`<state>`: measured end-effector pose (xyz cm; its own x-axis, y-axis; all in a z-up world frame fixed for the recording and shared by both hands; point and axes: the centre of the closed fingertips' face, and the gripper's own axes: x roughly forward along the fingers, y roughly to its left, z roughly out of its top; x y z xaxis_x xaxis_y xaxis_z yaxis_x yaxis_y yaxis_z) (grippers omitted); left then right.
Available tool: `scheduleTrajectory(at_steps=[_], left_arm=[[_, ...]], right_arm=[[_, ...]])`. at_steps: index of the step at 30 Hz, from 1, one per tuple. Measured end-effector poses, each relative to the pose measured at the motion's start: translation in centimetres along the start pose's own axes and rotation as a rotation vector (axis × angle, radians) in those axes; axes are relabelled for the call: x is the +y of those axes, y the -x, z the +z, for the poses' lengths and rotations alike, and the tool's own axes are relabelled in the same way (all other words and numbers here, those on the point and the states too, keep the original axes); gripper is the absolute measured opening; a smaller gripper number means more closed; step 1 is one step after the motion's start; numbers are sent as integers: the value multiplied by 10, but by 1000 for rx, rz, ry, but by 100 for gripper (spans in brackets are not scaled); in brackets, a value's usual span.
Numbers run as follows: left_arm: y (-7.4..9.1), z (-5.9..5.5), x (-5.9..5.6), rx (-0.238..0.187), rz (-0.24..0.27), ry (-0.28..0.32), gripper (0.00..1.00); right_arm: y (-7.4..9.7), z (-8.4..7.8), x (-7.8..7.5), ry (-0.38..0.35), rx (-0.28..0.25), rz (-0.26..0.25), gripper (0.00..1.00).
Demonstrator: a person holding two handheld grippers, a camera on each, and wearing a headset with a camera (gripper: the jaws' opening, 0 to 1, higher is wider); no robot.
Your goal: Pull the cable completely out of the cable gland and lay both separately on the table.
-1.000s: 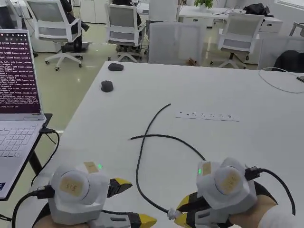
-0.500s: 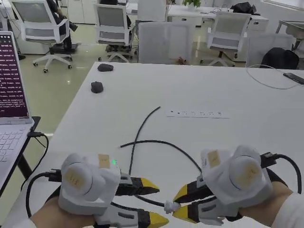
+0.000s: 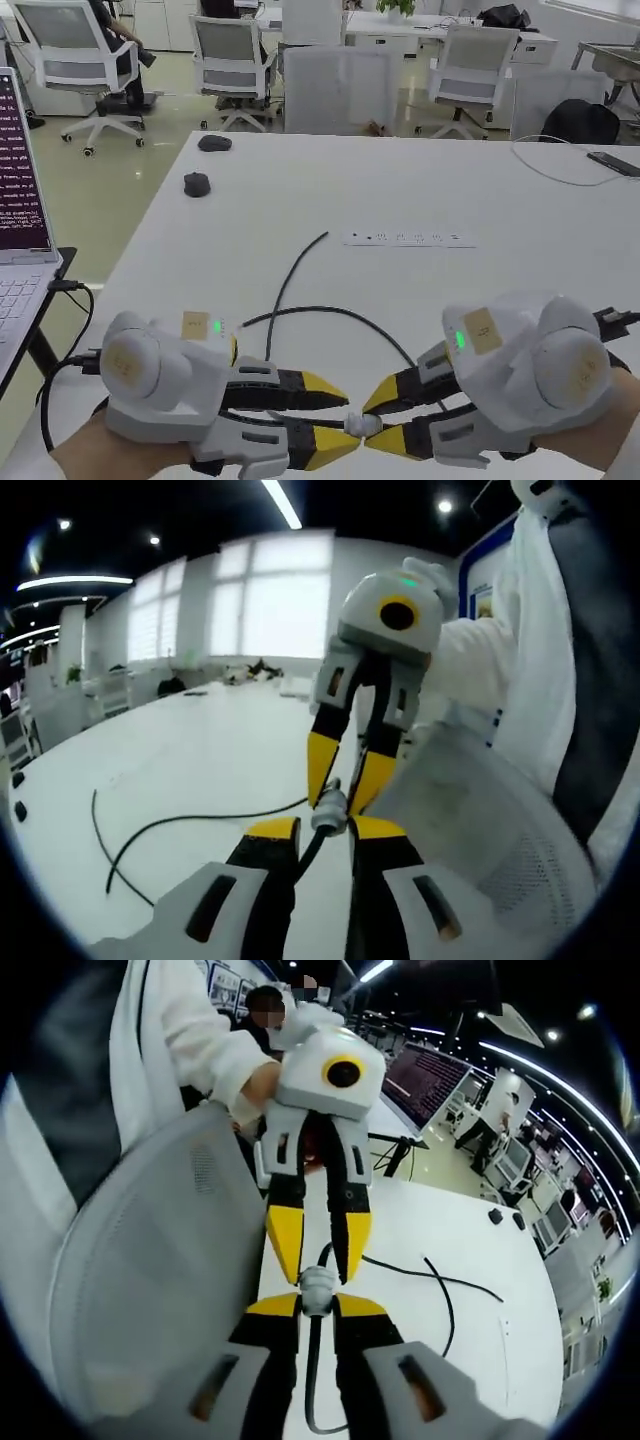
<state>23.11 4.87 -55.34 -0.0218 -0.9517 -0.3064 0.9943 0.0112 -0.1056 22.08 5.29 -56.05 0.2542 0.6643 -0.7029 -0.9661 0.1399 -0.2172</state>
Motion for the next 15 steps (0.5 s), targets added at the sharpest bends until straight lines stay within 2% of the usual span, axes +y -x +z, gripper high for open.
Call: scheduleTrajectory(at_steps=[6, 9, 11, 13, 14, 15], left_arm=[[0, 12, -10, -53, -37, 7, 17], [1, 18, -14, -61, -49, 73, 16], [2, 23, -16, -60, -51, 60, 16], [5, 27, -15, -62, -46, 64, 15], [6, 30, -15, -68, -48, 66, 15], [8, 35, -14, -86, -43, 67, 15]], right_arm=[[9, 11, 2, 54, -18, -10, 11], [15, 15, 3, 61, -37, -12, 11], [18, 17, 4, 59, -50, -12, 11], [22, 22, 1, 59, -85, -31, 11], [25, 26, 1, 28, -126, -18, 12], [29, 28, -2, 8, -148, -26, 12]])
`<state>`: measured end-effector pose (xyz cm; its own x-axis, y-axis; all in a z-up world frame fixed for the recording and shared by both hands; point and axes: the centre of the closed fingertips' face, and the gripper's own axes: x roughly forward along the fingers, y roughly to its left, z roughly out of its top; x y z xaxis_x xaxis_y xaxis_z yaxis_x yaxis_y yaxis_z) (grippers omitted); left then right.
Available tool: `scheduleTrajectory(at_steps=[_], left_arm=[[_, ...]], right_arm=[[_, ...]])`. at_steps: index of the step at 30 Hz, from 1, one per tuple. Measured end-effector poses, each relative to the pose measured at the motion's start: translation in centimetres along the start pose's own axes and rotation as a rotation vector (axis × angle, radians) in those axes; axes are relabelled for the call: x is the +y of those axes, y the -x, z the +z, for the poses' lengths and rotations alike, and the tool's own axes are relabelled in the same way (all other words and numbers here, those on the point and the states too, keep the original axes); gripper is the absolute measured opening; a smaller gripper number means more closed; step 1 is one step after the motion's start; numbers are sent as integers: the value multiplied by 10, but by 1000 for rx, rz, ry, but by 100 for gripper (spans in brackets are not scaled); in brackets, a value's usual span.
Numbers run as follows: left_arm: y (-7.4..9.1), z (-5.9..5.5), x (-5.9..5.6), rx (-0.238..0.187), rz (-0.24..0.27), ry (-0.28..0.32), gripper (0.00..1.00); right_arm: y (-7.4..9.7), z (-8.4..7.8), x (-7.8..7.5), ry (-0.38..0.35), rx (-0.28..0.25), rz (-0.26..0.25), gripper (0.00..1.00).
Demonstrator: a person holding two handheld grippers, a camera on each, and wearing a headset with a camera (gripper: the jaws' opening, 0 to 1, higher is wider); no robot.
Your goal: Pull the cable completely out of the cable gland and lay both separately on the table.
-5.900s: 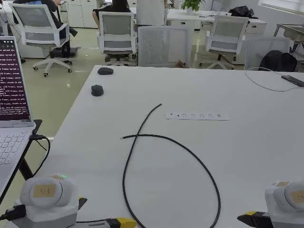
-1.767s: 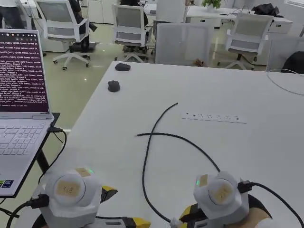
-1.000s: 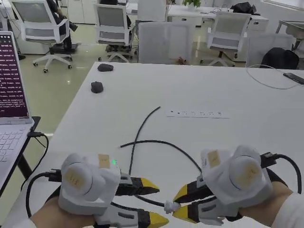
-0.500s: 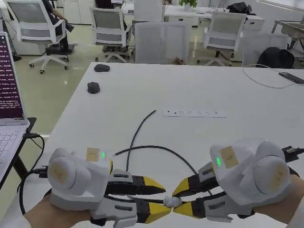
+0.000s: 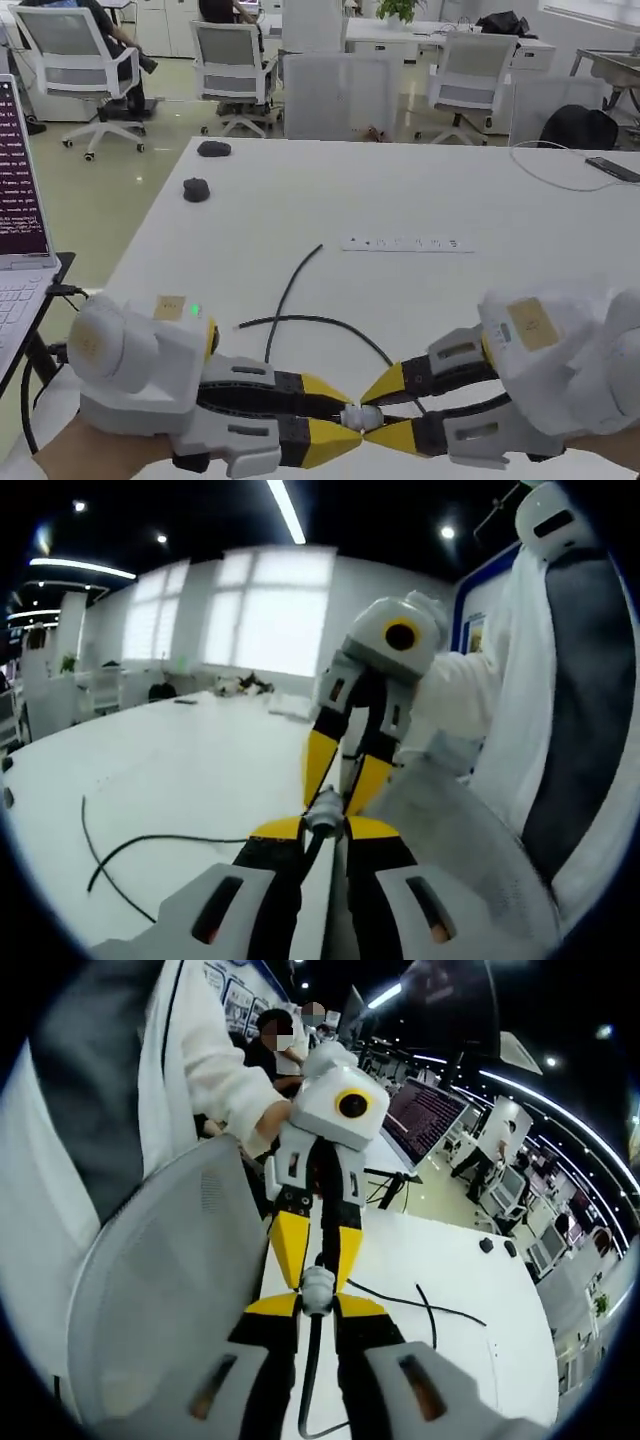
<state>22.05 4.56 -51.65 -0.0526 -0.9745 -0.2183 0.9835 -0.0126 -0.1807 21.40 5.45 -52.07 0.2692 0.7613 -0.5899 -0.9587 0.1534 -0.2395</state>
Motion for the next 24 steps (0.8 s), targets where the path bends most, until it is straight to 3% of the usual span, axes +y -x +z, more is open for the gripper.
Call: scheduleTrajectory(at_steps=[4, 8, 9, 12, 15, 18, 20, 24], left_arm=[[9, 22, 2, -86, 20, -14, 15], [16, 39, -1, -119, 32, -67, 15], [17, 44, -4, -128, 32, -86, 15], [19, 55, -5, -133, 44, -126, 15], [20, 63, -7, -136, 57, -164, 15], [20, 67, -10, -122, 57, -220, 15], [19, 66, -11, -101, 60, -261, 15], [18, 66, -11, -92, 69, -270, 15]], right_arm=[[18, 13, -17, -194, -154, -30, 18], [34, 24, -22, -436, -308, 43, 20], [38, 30, -26, -510, -370, 59, 19], [41, 37, -25, -682, -459, 138, 18], [41, 43, -24, -750, -512, 176, 17], [44, 53, -20, -835, -570, 246, 14], [43, 53, -21, -833, -568, 239, 12], [43, 53, -20, -857, -564, 251, 12]])
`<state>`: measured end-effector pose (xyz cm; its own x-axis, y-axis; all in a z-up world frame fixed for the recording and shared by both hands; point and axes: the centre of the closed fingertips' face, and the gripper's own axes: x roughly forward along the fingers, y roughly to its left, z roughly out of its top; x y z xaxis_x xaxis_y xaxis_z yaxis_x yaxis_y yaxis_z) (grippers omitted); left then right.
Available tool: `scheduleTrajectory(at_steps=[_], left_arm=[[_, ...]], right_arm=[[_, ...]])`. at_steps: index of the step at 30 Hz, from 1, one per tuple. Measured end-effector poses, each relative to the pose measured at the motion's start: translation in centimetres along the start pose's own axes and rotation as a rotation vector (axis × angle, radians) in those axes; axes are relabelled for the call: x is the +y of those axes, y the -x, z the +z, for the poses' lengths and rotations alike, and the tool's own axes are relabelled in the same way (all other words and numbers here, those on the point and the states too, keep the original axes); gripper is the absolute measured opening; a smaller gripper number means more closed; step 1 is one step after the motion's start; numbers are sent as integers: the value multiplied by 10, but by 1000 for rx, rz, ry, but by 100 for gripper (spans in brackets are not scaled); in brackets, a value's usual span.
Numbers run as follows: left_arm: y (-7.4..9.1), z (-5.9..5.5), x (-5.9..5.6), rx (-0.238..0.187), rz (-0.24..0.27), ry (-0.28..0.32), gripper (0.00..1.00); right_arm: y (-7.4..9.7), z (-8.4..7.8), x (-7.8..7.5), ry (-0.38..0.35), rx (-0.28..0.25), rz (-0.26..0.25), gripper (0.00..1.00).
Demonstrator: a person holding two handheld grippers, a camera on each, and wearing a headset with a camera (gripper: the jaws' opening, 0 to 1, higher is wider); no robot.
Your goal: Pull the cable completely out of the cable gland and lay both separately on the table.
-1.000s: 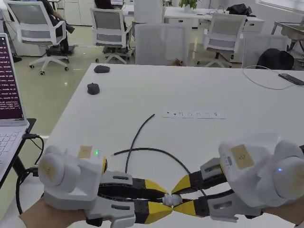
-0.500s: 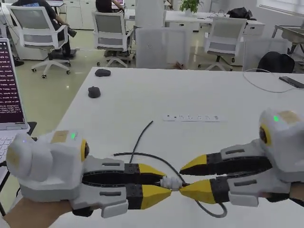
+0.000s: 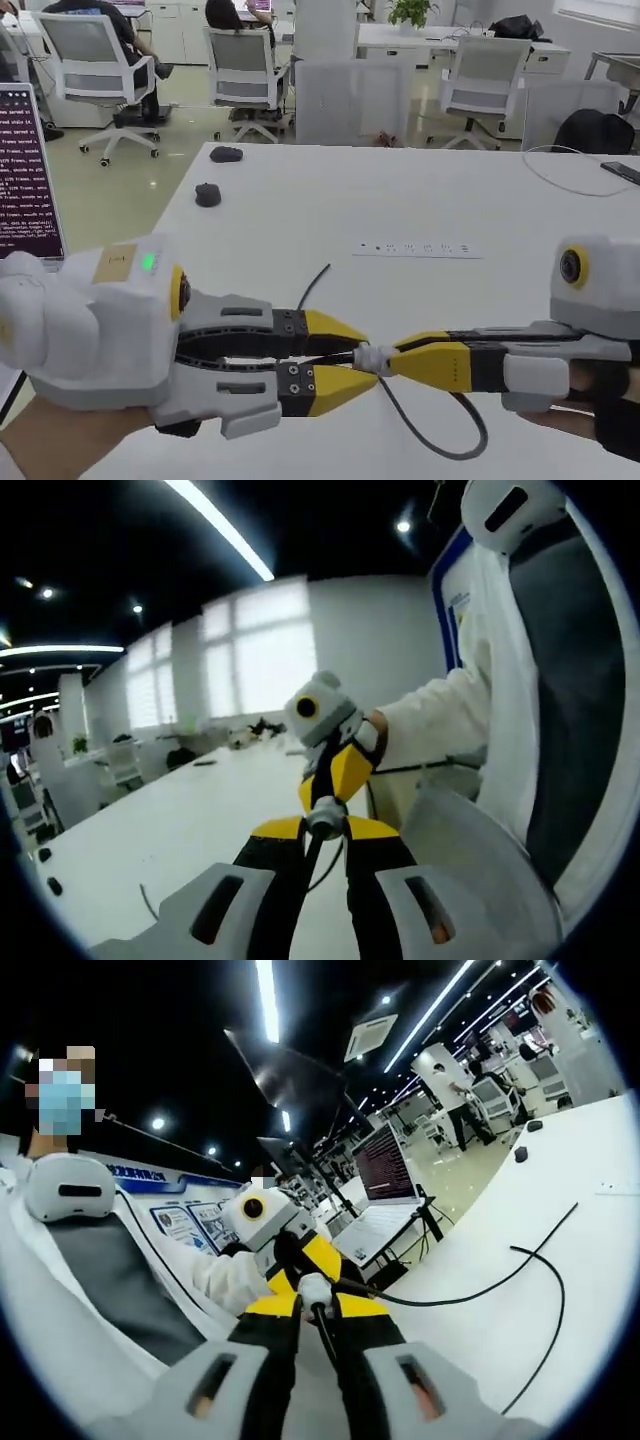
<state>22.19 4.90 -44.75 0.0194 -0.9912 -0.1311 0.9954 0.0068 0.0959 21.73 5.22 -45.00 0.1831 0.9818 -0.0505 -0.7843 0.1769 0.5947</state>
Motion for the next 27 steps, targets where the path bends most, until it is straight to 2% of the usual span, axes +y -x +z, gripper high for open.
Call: scheduleTrajectory(at_steps=[4, 6, 8, 9, 11, 14, 16, 17, 20, 23, 24, 25, 27], left_arm=[[0, 0, 1, -7, 17, 11, 15], [2, 0, 2, -16, 20, 48, 15], [3, 3, 2, -46, 19, 163, 15], [5, 4, 3, -50, 5, 237, 15], [6, 2, 5, -54, 13, 207, 15], [7, 3, 6, -71, 19, 237, 14], [8, 3, 5, -87, 6, 284, 14], [8, 3, 5, -90, 4, 297, 14], [9, 5, 2, -115, -24, 405, 14], [10, 3, 5, -129, -13, 424, 14], [10, 3, 7, -141, -9, 456, 14], [10, 3, 8, -147, -10, 471, 14], [10, 2, 9, -155, -8, 480, 14]], right_arm=[[0, 1, 0, 18, 6, -5, 12], [-1, 2, 2, 30, 18, -8, 11], [-1, 3, 4, 49, 23, -4, 11], [-2, 2, 3, 102, 33, -8, 10], [-3, 3, 3, 105, 37, -18, 10], [-4, 2, 2, 115, 41, -18, 10], [-4, 3, 4, 167, 52, -19, 10], [-4, 2, 5, 214, 67, -25, 10], [-3, -1, 8, 386, 114, -38, 10], [-3, 1, 8, 482, 133, -68, 10], [-3, 3, 7, 569, 133, -77, 10], [-4, 3, 8, 623, 136, -83, 10], [-4, 3, 8, 738, 155, -97, 10]])
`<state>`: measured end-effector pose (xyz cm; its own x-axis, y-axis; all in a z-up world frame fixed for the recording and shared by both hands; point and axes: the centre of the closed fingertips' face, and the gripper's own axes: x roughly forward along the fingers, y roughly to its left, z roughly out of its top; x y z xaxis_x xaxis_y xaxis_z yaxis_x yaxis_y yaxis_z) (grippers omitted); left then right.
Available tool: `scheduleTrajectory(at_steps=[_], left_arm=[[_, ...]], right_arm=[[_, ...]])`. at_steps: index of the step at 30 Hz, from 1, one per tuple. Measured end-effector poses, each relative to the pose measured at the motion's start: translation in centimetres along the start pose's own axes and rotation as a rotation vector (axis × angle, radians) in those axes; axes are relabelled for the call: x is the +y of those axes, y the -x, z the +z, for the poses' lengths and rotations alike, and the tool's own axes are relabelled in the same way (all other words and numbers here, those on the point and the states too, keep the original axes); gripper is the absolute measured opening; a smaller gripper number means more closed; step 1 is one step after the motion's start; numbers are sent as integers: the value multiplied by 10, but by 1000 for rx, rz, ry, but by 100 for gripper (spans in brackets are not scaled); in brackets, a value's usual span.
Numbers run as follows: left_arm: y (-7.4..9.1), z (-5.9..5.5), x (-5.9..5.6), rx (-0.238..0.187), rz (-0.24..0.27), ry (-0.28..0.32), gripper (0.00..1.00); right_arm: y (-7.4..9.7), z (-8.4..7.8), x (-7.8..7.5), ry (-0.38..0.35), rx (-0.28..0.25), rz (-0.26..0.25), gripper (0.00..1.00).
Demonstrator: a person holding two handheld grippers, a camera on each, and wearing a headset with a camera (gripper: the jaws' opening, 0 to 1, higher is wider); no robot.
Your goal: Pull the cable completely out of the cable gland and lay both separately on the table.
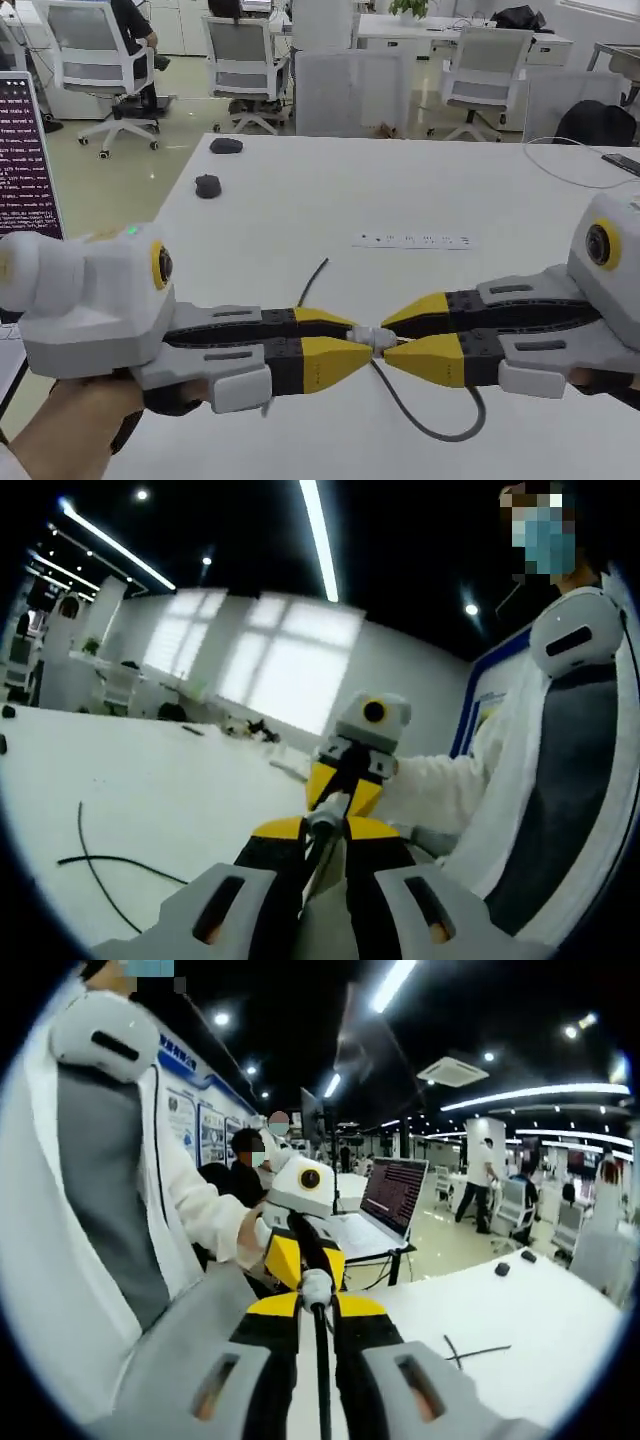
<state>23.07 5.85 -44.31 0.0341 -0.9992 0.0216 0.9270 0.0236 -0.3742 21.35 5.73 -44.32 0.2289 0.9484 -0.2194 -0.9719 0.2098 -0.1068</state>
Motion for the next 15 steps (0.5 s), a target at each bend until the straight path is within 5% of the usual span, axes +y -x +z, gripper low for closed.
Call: scheduleTrajectory(at_steps=[1, 10, 13, 15], left_arm=[[0, 0, 0, -4, -1, 13, 14], [0, -2, -1, 8, 8, -36, 15], [-1, -1, -3, 10, 8, -95, 15], [-2, -2, -5, 22, 7, -187, 15]], right_arm=[[0, 1, 0, 39, 1, -4, 10], [-2, -3, -1, -10, -9, 3, 12], [0, -2, -8, -185, -60, 3, 15], [3, 1, -11, -347, -113, 21, 25]])
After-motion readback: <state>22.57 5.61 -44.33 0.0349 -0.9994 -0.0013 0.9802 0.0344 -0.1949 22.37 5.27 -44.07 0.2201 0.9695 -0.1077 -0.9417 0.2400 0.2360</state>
